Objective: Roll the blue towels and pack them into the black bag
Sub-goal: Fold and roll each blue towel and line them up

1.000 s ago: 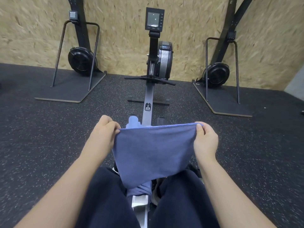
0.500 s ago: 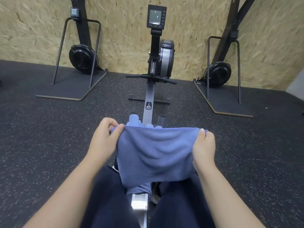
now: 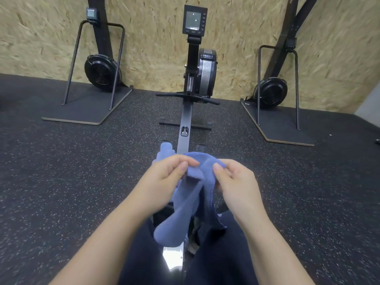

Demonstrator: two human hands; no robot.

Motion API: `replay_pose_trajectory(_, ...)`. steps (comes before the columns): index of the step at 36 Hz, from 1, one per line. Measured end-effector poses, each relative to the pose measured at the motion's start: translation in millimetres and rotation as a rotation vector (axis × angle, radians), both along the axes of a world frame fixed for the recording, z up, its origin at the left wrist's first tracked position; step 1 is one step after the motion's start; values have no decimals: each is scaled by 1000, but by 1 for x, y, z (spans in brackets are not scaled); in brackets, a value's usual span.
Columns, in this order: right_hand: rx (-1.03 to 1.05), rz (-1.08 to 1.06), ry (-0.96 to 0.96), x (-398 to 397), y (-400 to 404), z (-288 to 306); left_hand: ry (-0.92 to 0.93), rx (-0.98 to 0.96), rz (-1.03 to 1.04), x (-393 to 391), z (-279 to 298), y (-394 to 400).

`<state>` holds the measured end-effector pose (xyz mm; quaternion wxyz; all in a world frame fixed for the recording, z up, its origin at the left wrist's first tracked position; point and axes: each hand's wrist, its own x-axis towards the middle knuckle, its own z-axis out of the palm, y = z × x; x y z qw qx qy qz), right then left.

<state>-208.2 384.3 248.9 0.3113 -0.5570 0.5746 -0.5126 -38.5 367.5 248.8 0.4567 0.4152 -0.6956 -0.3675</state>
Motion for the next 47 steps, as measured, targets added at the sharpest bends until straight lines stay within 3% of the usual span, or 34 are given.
replay_pose_trajectory(6, -8, 78, 180, 9, 10, 12, -235, -134, -4, -4, 12, 8)
replay_pose_trajectory(9, -1, 112, 224, 12, 13, 15, -252, -258, 78, -4, 12, 8)
replay_pose_trajectory(20, -38, 134, 118, 19, 17, 16, -383, -551, 69, -3, 14, 1)
replay_pose_trajectory(31, -41, 220, 89, 16, 23, 30, -329, -566, 102, -1, 23, 5)
replay_pose_trajectory(40, -63, 312, 200, 13, 26, 35, -205, -398, 137, -2, 27, 10)
replay_pose_trajectory(47, -73, 394, -20, 13, 22, 31, -39, -280, 178, -6, 27, 13)
